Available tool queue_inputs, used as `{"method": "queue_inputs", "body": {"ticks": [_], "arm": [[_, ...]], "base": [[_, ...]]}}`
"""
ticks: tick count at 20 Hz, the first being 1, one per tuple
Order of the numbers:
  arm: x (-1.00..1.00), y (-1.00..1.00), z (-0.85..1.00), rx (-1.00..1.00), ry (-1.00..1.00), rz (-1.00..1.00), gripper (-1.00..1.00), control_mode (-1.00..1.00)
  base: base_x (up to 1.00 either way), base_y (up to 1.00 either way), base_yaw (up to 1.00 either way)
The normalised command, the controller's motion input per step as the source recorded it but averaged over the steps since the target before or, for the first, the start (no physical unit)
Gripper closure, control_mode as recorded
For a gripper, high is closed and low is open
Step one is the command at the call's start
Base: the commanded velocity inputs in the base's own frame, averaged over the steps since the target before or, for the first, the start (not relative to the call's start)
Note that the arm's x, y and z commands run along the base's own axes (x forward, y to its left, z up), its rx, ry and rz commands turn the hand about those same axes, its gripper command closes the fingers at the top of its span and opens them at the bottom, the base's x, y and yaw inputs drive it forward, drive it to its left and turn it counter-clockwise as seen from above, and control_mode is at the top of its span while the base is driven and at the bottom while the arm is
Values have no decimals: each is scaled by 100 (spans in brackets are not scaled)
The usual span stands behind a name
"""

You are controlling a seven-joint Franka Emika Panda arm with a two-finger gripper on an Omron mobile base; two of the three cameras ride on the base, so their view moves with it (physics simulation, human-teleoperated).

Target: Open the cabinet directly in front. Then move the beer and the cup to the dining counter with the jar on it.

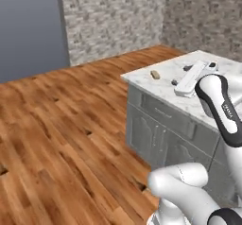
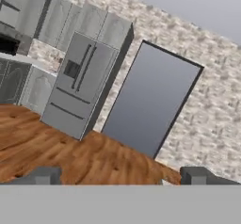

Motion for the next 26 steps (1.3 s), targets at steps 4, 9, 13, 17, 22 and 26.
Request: {"method": "queue_inputs", "body": {"ticks": [4, 9, 13, 17, 22, 26], "arm": [[0, 0, 0, 0, 0, 0, -100, 100], [0, 0, 0, 0, 0, 0, -100, 100], [0, 0, 0, 0, 0, 0, -100, 100], [0, 0, 0, 0, 0, 0, -100, 100], [0, 0, 0, 0, 0, 0, -100, 100], [0, 0, 0, 0, 0, 0, -100, 100]], "base": [[-11, 0, 98], [32, -3, 76], [79, 0, 56], [100, 1, 14], [100, 4, 8], [100, 16, 7]]}}
